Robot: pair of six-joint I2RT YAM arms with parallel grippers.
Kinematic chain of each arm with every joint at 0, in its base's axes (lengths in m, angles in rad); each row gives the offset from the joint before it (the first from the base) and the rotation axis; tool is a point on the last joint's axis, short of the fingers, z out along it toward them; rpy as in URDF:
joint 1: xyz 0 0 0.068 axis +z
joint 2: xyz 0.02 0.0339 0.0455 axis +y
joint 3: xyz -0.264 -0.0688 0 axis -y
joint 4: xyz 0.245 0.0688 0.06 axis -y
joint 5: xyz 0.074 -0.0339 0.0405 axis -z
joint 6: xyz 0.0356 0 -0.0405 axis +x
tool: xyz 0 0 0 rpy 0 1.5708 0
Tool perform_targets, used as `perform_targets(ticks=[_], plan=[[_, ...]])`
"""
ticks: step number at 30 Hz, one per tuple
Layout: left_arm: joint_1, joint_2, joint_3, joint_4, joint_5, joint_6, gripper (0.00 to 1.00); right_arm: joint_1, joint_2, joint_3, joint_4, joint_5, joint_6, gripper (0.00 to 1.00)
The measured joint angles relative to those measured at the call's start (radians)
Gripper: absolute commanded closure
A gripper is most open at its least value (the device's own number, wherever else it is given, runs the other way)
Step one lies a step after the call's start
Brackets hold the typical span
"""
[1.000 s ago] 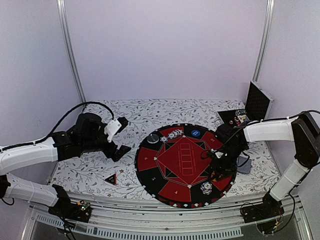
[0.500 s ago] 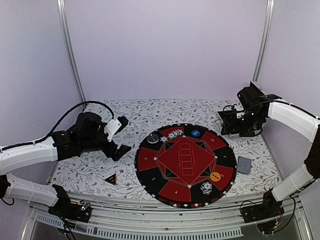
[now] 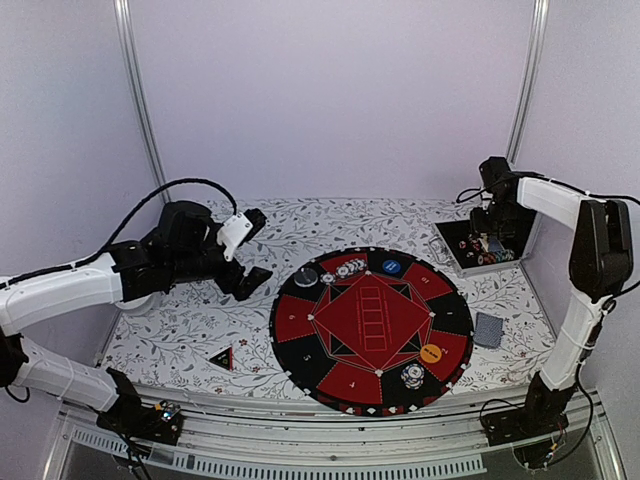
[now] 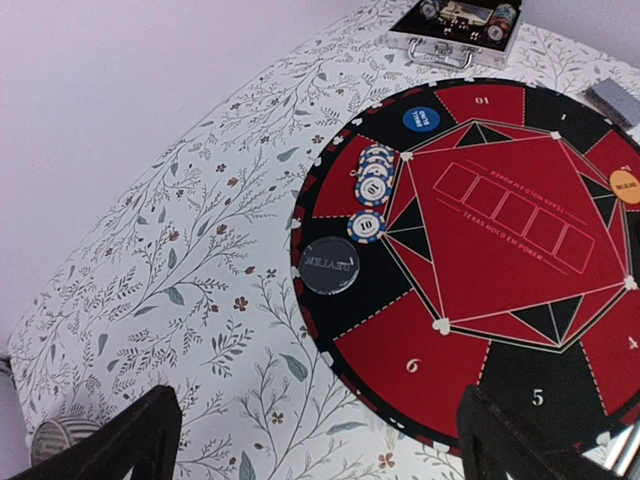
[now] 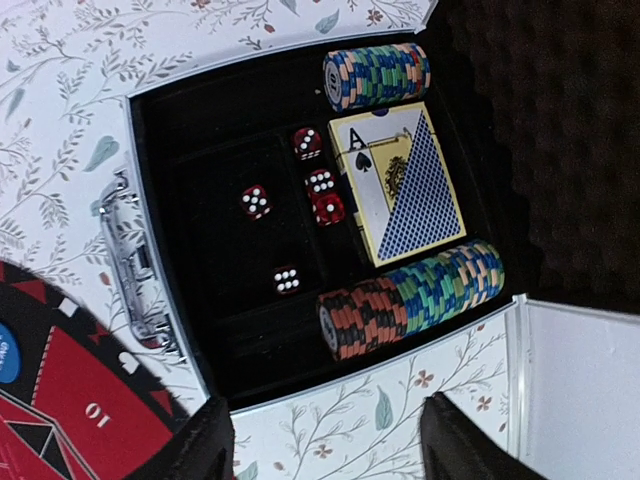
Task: Distribute texas hold em gaming equipment
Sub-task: Pick up the poker card from the center of the board.
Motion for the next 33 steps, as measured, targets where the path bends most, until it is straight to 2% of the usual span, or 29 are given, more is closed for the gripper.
perform_targets(ticks=[7, 13, 19, 21, 22, 25, 26, 33], plan=[[0.012, 0.072, 0.0, 0.016, -0.014, 0.018, 0.02, -0.023, 0.164, 0.133, 0.007, 0.04, -0.072, 0.53], [0.028, 0.101, 0.0, 0.018, -0.017, 0.023, 0.02, -0.043, 0.248, 0.137, 0.0, 0.065, -0.095, 0.54], [0.04, 0.114, 0.0, 0.018, -0.016, 0.022, 0.02, -0.047, 0.254, 0.136, -0.008, 0.087, -0.101, 0.52], [0.041, 0.115, 0.0, 0.017, -0.016, 0.021, 0.02, -0.047, 0.251, 0.127, -0.012, 0.091, -0.098, 0.47], [0.042, 0.115, 0.0, 0.017, -0.016, 0.021, 0.02, -0.047, 0.243, 0.115, -0.013, 0.091, -0.095, 0.41], [0.043, 0.115, 0.0, 0.016, -0.016, 0.021, 0.02, -0.047, 0.18, 0.039, -0.021, 0.085, -0.074, 0.13], [0.043, 0.115, 0.0, 0.016, -0.016, 0.021, 0.02, -0.047, 0.145, 0.005, -0.028, 0.078, -0.068, 0.01], [0.043, 0.115, 0.0, 0.006, -0.016, 0.02, 0.02, -0.044, -0.157, -0.24, -0.072, -0.055, 0.029, 0.01]])
